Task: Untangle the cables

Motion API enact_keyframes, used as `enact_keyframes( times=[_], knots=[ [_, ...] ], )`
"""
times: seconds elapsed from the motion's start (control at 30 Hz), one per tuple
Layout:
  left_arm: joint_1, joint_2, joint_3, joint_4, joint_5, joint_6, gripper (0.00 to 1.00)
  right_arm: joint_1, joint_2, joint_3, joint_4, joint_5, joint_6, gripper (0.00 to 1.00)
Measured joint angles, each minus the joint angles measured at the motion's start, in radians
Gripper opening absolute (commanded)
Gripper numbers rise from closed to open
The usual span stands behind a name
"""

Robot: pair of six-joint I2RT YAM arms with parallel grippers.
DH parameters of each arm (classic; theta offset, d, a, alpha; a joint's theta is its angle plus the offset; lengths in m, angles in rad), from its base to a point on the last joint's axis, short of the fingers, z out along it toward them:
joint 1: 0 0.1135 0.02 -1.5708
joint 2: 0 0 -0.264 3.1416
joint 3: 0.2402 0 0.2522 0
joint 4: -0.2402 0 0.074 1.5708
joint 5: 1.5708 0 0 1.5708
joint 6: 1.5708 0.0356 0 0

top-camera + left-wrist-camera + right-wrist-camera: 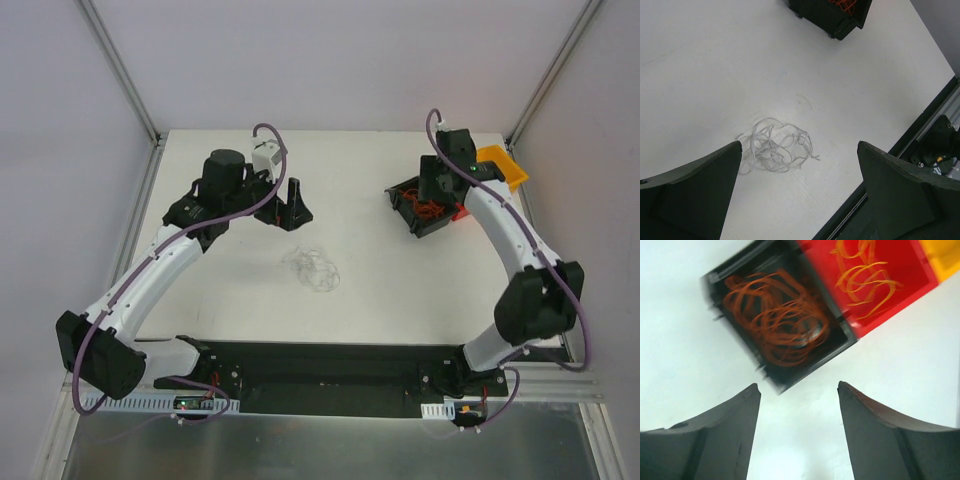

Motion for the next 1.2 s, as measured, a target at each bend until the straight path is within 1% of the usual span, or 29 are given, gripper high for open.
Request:
enact_keyframes(
  times=[0.1, 0.2, 0.3, 0.33, 0.43, 0.5, 0.57, 0.63, 0.7, 0.77, 0.87, 1.0, 1.13, 1.2],
  knots=[
    [0.000, 0.018, 0.000, 0.000, 0.000, 0.000, 0.99, 0.076, -0.161, -0.124, 0.049, -0.079, 0.028, 0.70],
    [0.000, 0.040, 0.000, 0.000, -0.001, 0.000, 0.99, 0.232, -0.293, -0.325, 0.193, -0.246, 0.088, 0.70],
    [0.000, 0.065, -0.004, 0.002, -0.004, -0.007, 0.98, 0.393, -0.298, -0.480, 0.319, -0.393, 0.151, 0.70],
    [0.000, 0.072, -0.009, 0.002, -0.007, -0.014, 0.96, 0.433, -0.283, -0.518, 0.349, -0.424, 0.168, 0.69],
    [0.000, 0.072, -0.058, 0.017, -0.012, -0.066, 0.90, 0.491, -0.242, -0.583, 0.420, -0.488, 0.192, 0.66],
    [0.000, 0.051, -0.133, 0.043, -0.031, -0.109, 0.90, 0.513, -0.220, -0.585, 0.460, -0.507, 0.186, 0.62],
    [0.000, -0.001, -0.253, 0.063, -0.064, -0.166, 0.90, 0.524, -0.203, -0.581, 0.506, -0.520, 0.175, 0.60],
    [0.000, -0.081, -0.372, 0.065, -0.108, -0.214, 0.95, 0.526, -0.166, -0.553, 0.539, -0.539, 0.156, 0.59],
    [0.000, -0.214, -0.496, 0.053, -0.161, -0.264, 0.95, 0.525, -0.101, -0.494, 0.559, -0.559, 0.129, 0.57],
    [0.000, -0.328, -0.562, 0.052, -0.194, -0.300, 0.95, 0.524, -0.018, -0.413, 0.575, -0.578, 0.101, 0.56],
    [0.000, -0.403, -0.602, 0.066, -0.205, -0.341, 0.94, 0.524, 0.090, -0.302, 0.583, -0.602, 0.062, 0.53],
    [0.000, -0.390, -0.653, 0.087, -0.201, -0.390, 0.94, 0.524, 0.203, -0.179, 0.575, -0.635, 0.010, 0.45],
    [0.000, -0.368, -0.686, 0.084, -0.196, -0.410, 0.94, 0.524, 0.248, -0.143, 0.551, -0.668, -0.018, 0.43],
    [0.000, -0.367, -0.687, 0.087, -0.196, -0.410, 0.95, 0.525, 0.259, -0.143, 0.539, -0.682, -0.026, 0.36]
  ],
)
